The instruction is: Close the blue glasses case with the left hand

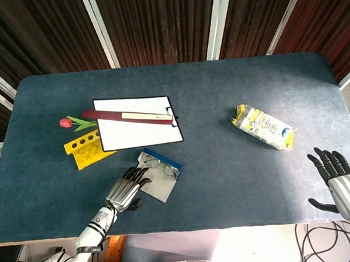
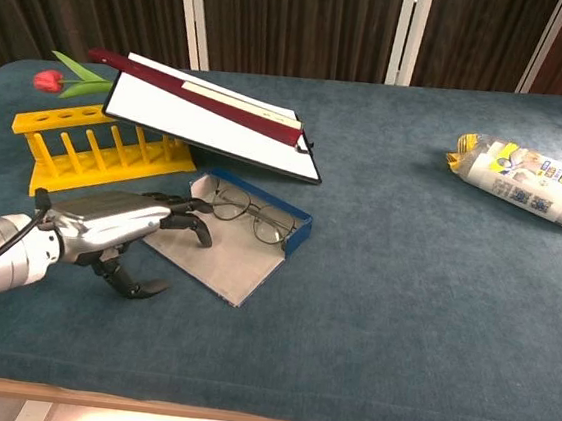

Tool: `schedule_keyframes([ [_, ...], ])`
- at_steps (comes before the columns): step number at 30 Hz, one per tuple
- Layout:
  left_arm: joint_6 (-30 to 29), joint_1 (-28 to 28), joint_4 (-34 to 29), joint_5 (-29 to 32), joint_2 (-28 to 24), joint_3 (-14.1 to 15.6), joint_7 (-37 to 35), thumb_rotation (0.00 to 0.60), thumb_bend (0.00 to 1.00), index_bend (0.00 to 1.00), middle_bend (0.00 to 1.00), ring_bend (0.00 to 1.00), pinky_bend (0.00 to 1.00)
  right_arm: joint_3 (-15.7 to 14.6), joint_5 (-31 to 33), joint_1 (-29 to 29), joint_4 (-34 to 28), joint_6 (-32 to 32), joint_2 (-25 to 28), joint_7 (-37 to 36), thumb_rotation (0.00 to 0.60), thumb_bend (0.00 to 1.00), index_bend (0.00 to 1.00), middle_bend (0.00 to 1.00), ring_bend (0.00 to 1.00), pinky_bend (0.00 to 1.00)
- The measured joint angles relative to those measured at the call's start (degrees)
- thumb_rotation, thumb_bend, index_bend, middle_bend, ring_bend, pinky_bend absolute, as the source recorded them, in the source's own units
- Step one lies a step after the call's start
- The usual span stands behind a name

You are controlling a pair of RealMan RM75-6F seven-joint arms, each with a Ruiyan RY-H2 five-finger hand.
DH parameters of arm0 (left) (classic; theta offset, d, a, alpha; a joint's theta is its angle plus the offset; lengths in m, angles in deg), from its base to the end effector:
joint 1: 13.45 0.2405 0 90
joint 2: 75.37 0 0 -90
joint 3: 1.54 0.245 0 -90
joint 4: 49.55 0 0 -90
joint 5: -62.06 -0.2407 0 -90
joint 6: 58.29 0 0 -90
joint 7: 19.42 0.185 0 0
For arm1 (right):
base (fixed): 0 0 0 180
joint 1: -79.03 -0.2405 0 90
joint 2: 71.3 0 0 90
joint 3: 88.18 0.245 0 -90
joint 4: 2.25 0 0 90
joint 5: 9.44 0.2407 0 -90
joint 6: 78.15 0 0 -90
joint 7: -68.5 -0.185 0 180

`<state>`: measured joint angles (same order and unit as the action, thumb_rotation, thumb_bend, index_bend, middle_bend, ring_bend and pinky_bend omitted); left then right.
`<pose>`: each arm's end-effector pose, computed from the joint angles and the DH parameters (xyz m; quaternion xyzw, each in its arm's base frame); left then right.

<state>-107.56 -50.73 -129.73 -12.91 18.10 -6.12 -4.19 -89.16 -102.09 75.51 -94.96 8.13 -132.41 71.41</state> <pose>-0.1570 0.3243 -0.1176 -0.7997 -0.3792 -0.3201 0.3381 -0.3082 -0.1994 0.1256 0.6496 -0.3533 0.3600 0.5689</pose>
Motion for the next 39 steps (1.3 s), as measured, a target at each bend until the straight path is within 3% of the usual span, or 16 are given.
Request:
schedule_keyframes([
  [17,1.2,-2.3,1.4,2.3,1.2,0.0,2.2,0.6,0.37,0.26,0.0,0.0,0.0,-0.7,-2.8,1.1,0.5,2.5,1.2,-3.3,0.6,0.18,0.0,0.0,0.0,0.0],
  [34,4.6,-4.3,0.8,8.3,0.6,0.5,6.4,0.6,0.39,0.5,0.0,0.0,0.0,-0.7,-3.5,1.7,1.0,3.5,1.6,-4.7,0.6,0.18,0.0,0.0,0.0,0.0],
  [39,4.6,-4.8,1.4,8.4,1.2,0.1,5.3,0.6,0.45,0.55,0.0,0.0,0.0,-0.7,-3.5,1.7,1.0,3.5,1.7,-5.0,0.6,0.18,0.0,0.0,0.0,0.0],
])
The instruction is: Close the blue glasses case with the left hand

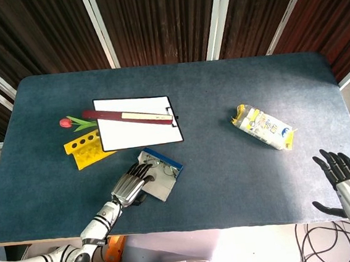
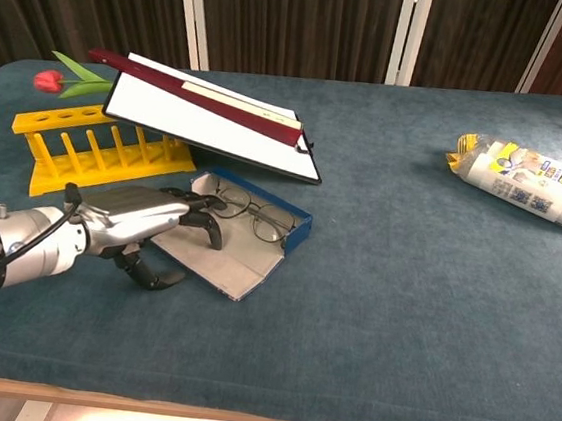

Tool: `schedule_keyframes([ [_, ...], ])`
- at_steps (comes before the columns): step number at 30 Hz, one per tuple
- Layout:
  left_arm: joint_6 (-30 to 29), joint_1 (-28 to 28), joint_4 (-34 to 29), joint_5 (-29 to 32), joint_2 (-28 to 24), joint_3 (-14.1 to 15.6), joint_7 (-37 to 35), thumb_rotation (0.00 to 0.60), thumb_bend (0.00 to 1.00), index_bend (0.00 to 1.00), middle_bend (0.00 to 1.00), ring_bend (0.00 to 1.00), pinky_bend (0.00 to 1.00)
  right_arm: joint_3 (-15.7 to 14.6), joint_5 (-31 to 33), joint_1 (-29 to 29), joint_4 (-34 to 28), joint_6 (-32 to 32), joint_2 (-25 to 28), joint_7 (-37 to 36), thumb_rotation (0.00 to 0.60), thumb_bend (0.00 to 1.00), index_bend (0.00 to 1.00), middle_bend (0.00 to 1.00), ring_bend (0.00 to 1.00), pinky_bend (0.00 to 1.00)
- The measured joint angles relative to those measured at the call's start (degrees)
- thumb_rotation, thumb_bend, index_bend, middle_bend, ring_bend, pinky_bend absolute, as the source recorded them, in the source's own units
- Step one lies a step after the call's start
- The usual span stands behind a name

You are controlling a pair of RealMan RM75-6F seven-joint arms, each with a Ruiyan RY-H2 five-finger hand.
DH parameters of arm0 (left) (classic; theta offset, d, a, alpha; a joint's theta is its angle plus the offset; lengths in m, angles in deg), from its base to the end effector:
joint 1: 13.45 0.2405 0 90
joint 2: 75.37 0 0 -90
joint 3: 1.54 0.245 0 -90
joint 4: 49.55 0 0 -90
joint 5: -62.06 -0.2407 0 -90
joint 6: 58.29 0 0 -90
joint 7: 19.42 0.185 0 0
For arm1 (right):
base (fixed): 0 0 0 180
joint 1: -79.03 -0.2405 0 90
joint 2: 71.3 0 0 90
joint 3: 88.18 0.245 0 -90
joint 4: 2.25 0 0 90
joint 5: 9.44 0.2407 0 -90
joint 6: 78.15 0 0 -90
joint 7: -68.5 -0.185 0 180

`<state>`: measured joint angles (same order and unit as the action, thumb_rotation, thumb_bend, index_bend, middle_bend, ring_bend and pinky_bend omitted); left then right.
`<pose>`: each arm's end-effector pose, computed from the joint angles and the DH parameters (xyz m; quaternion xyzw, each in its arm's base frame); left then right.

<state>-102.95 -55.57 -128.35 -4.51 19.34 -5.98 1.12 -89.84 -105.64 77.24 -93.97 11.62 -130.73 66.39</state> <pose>-0.1528 0.3356 -0.1334 -0.8178 -0.3781 -0.2750 0.3357 -0.3069 -0.1865 0.1395 0.6452 -0.3521 0.3879 0.5561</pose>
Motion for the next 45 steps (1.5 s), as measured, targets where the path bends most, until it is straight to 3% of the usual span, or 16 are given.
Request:
schedule_keyframes([
  [20,-8.0,1.3,7.8,-10.0,5.4,-1.4,-17.1,0.6,0.56,0.61,0.0,0.0,0.0,0.1,-0.4,0.2,0.1,0.4,0.5,-1.4,0.6,0.18,0.0,0.0,0.0,0.0],
  [33,-11.3,2.2,9.9,-12.5,7.0,-1.0,-19.3,0.6,0.6,0.65,0.0,0.0,0.0,0.0,-0.9,0.4,0.3,0.8,0.7,-2.1,0.6,0.18,0.0,0.0,0.0,0.0],
  [38,-14.4,2.6,9.4,-13.2,7.7,-2.3,-19.9,0.6,0.59,0.65,0.0,0.0,0.0,-0.1,-1.2,0.4,0.3,1.0,0.9,-2.4,0.6,0.18,0.0,0.0,0.0,0.0],
  [45,-13.3,2.1,10.0,-10.5,9.9,-4.1,-17.7,0.6,0.58,0.65,0.0,0.0,0.0,-0.1,-1.3,0.5,0.5,1.3,1.2,-3.6,0.6,0.18,0.0,0.0,0.0,0.0],
])
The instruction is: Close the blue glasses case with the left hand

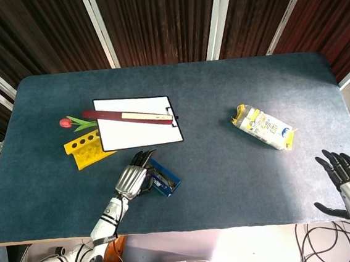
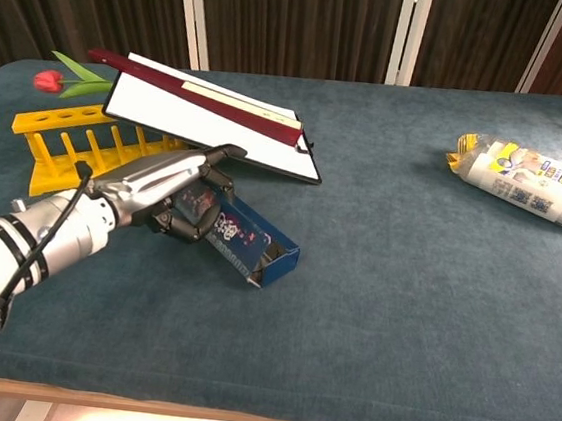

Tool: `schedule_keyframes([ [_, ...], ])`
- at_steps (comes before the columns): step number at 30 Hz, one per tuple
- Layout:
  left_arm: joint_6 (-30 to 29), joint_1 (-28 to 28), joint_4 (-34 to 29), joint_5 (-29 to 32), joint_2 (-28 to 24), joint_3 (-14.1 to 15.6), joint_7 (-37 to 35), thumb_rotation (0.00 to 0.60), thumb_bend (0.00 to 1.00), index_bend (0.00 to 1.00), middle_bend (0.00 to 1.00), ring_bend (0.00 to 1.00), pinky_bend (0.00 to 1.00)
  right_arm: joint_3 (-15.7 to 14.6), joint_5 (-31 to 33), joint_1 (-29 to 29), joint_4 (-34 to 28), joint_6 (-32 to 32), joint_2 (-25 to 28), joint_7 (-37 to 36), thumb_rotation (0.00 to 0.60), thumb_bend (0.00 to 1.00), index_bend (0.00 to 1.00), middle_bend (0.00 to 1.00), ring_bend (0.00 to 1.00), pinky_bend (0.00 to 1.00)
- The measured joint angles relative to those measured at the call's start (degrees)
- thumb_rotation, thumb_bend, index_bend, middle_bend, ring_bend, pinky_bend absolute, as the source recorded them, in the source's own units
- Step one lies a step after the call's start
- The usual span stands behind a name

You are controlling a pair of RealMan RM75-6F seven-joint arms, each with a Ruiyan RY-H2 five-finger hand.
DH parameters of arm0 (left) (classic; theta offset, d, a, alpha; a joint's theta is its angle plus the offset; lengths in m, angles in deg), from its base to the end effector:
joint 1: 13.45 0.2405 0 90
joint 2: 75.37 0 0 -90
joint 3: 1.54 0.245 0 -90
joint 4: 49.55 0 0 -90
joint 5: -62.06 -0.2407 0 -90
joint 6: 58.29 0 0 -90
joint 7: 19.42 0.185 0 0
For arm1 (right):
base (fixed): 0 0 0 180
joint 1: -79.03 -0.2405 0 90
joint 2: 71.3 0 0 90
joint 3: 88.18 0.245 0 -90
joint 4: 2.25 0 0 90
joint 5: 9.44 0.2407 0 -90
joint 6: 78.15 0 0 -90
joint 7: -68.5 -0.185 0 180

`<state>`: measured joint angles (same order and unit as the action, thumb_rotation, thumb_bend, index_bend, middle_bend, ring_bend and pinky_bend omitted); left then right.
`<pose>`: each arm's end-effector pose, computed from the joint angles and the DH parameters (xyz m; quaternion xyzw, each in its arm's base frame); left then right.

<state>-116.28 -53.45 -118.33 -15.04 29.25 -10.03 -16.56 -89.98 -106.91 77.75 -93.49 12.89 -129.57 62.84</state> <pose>-0.1171 0.3541 -0.1288 -0.7196 -0.4163 -0.4400 0.3395 -0.3070 -0.1828 0.1478 0.6409 -0.3573 0.4037 0.5465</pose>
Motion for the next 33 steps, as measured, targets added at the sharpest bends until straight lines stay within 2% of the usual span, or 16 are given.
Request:
schedule_keyframes([
  [8,1.5,-2.1,3.5,3.3,3.6,-3.2,3.0,0.6,0.58,0.64,0.0,0.0,0.0,-0.1,-0.4,0.0,0.7,0.3,0.4,-1.6,0.6,0.18,0.0,0.0,0.0,0.0],
  [17,3.2,-3.6,6.7,5.3,5.8,-4.5,3.7,0.6,0.53,0.61,0.0,0.0,0.0,-0.2,-0.5,0.2,1.0,0.7,0.7,-2.9,0.6,0.18,0.0,0.0,0.0,0.0],
  [20,3.5,-4.0,7.7,5.5,6.4,-4.7,3.7,0.6,0.49,0.49,0.0,0.0,0.0,-0.3,-0.7,0.2,1.0,0.6,0.8,-3.1,0.6,0.18,0.0,0.0,0.0,0.0],
  [23,3.7,-4.2,8.0,5.7,6.9,-5.0,3.0,0.6,0.42,0.18,0.0,0.0,0.0,-0.4,-0.7,0.1,1.0,0.5,1.0,-3.2,0.6,0.18,0.0,0.0,0.0,0.0],
  [25,3.5,-4.2,7.8,5.7,7.1,-5.2,1.9,0.6,0.4,0.06,0.0,0.0,0.0,-0.4,-0.7,0.1,1.0,0.5,1.0,-3.2,0.6,0.18,0.0,0.0,0.0,0.0],
  [28,2.9,-4.2,7.8,5.3,7.5,-5.5,-0.3,0.6,0.38,0.0,0.0,0.0,0.0,-0.4,-0.8,0.1,1.0,0.5,1.0,-3.4,0.6,0.18,0.0,0.0,0.0,0.0],
  [33,2.8,-5.4,9.1,4.3,8.3,-6.6,-4.0,0.6,0.34,0.0,0.0,0.0,0.0,-0.6,-1.1,0.3,1.2,0.9,1.1,-3.7,0.6,0.18,0.0,0.0,0.0,0.0],
])
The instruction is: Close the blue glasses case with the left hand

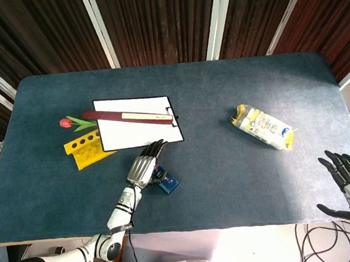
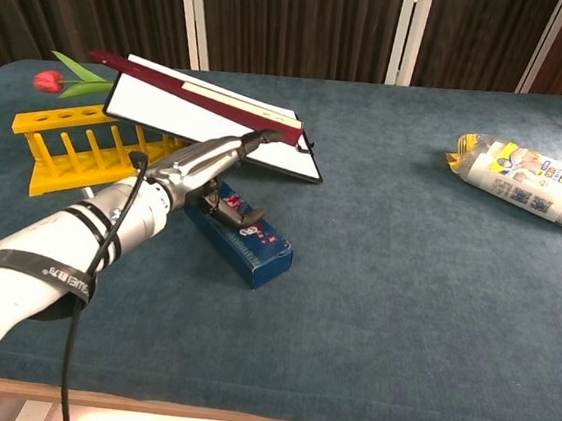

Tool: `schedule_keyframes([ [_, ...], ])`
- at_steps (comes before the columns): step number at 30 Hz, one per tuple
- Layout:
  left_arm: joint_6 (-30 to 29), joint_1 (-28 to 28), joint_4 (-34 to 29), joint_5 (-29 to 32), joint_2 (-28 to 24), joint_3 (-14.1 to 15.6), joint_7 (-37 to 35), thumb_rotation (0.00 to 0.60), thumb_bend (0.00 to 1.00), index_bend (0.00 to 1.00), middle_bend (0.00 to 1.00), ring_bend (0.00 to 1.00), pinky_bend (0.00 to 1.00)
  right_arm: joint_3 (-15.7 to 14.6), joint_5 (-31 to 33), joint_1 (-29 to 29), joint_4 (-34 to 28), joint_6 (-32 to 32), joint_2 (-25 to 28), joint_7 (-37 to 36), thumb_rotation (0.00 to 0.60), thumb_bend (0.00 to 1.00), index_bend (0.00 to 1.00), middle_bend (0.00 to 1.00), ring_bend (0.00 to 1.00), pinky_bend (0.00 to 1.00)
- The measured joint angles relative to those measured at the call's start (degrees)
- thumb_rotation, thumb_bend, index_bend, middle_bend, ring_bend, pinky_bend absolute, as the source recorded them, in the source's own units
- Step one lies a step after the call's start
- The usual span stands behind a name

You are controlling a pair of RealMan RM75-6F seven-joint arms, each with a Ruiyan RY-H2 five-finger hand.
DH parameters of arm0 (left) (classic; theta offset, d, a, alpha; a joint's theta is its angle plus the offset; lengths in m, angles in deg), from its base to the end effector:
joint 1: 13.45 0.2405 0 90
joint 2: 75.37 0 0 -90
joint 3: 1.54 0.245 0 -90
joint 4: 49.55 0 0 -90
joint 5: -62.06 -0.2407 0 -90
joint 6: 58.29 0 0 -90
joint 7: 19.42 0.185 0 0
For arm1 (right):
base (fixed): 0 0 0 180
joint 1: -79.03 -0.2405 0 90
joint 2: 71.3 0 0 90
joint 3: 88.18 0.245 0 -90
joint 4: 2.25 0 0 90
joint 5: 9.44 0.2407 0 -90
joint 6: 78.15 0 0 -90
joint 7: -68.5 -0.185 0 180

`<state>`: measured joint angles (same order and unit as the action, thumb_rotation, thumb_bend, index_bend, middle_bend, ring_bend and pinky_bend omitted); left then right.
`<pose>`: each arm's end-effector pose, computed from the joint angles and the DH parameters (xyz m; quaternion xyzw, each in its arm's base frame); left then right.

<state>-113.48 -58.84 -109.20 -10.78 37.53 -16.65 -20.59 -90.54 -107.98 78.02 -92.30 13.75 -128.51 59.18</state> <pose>-0.0832 0.3864 -0.1488 -0.6751 -0.4599 -0.4703 0.3340 -0.3106 -0.1785 0.1549 0.6408 -0.3643 0.4122 0.5355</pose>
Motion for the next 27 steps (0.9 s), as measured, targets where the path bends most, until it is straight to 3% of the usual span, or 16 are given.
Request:
schedule_keyframes([
  [5,-0.6,-1.1,0.9,-1.9,0.6,-0.4,-3.1,0.6,0.33,0.0,0.0,0.0,0.0,-0.1,-0.3,0.2,0.4,0.4,0.0,-0.5,0.6,0.18,0.0,0.0,0.0,0.0],
  [10,-2.3,0.2,-3.3,-3.6,-2.1,1.8,-1.4,0.6,0.34,0.0,0.0,0.0,0.0,-0.1,-0.3,0.1,0.5,0.1,-0.1,0.1,0.6,0.18,0.0,0.0,0.0,0.0],
  [16,-6.7,6.2,-18.5,-6.7,-13.9,9.0,4.3,0.6,0.36,0.0,0.0,0.0,0.0,0.0,0.4,-0.2,0.3,-1.0,-0.6,2.4,0.6,0.18,0.0,0.0,0.0,0.0],
  [20,-15.3,14.2,-27.9,-11.0,-26.2,17.1,6.3,0.6,0.36,0.0,0.0,0.0,0.0,0.0,0.9,-0.5,-0.4,-2.4,-1.2,5.1,0.6,0.18,0.0,0.0,0.0,0.0],
  [23,-23.8,20.9,-28.4,-13.5,-31.1,21.2,5.4,0.6,0.36,0.0,0.0,0.0,0.0,0.0,1.2,-0.7,-1.0,-3.4,-1.9,7.8,0.6,0.18,0.0,0.0,0.0,0.0],
  [27,-33.5,29.3,-23.5,-14.4,-33.4,23.0,3.1,0.6,0.37,0.0,0.0,0.0,0.0,0.0,1.5,-0.9,-1.7,-4.5,-3.1,11.4,0.6,0.18,0.0,0.0,0.0,0.0],
])
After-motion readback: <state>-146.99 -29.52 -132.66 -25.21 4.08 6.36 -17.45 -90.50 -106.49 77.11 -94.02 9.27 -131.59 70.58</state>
